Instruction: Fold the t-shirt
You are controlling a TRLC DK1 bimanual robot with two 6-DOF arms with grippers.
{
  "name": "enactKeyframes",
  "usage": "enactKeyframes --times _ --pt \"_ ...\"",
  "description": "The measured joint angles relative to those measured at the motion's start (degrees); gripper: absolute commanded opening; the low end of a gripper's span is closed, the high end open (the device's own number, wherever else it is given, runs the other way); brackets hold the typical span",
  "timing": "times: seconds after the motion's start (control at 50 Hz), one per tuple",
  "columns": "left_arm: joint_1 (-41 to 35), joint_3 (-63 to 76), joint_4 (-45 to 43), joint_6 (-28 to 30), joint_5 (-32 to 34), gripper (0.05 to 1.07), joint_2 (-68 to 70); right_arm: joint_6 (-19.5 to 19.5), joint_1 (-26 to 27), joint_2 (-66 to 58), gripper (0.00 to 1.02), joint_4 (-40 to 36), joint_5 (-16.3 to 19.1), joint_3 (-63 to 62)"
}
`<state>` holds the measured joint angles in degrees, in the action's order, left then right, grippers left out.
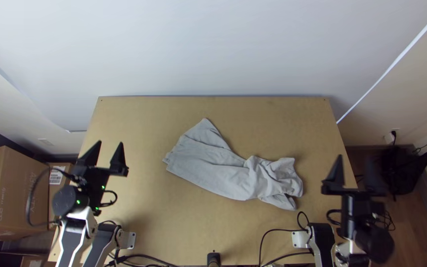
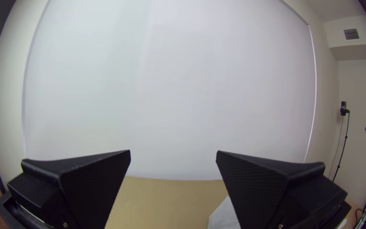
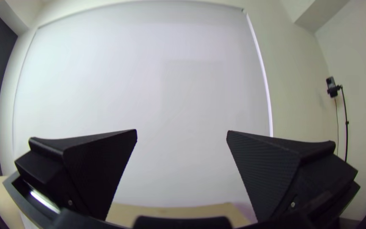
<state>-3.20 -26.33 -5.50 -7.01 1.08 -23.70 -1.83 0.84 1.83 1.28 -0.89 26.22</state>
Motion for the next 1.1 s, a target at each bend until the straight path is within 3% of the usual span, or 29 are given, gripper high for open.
enactKeyframes --times 0.06,0.18,0.32,0.48,0.66,0.84,1.1 --pt "-0.9 -7.3 2.1 0.1 0.0 1.02 -5.6 0.0 0.0 -0.9 0.98 -0.2 0.0 5.2" --pt "-3.0 -22.2 10.6 0.1 0.0 1.02 -16.8 0.3 0.0 -22.4 0.98 -1.4 0.0 20.3" --pt "-6.1 -40.2 25.9 -1.5 0.0 1.02 -29.5 0.3 0.0 -40.1 0.98 -16.1 -0.2 29.2" --pt "-9.1 -53.9 36.5 -3.9 0.9 1.02 -39.8 -0.8 0.0 -48.2 0.98 -31.1 -0.2 40.4" --pt "-10.3 -58.9 44.0 -8.6 8.7 1.02 -45.6 -3.8 0.0 -55.3 0.98 -45.7 -0.2 52.5" --pt "-10.4 -59.6 50.7 -14.7 16.5 1.02 -50.5 -7.0 1.0 -59.7 0.97 -54.4 0.3 52.1" --pt "-10.4 -54.3 51.3 -18.5 19.5 1.02 -51.5 -10.2 3.8 -59.7 0.97 -60.7 6.5 43.6"
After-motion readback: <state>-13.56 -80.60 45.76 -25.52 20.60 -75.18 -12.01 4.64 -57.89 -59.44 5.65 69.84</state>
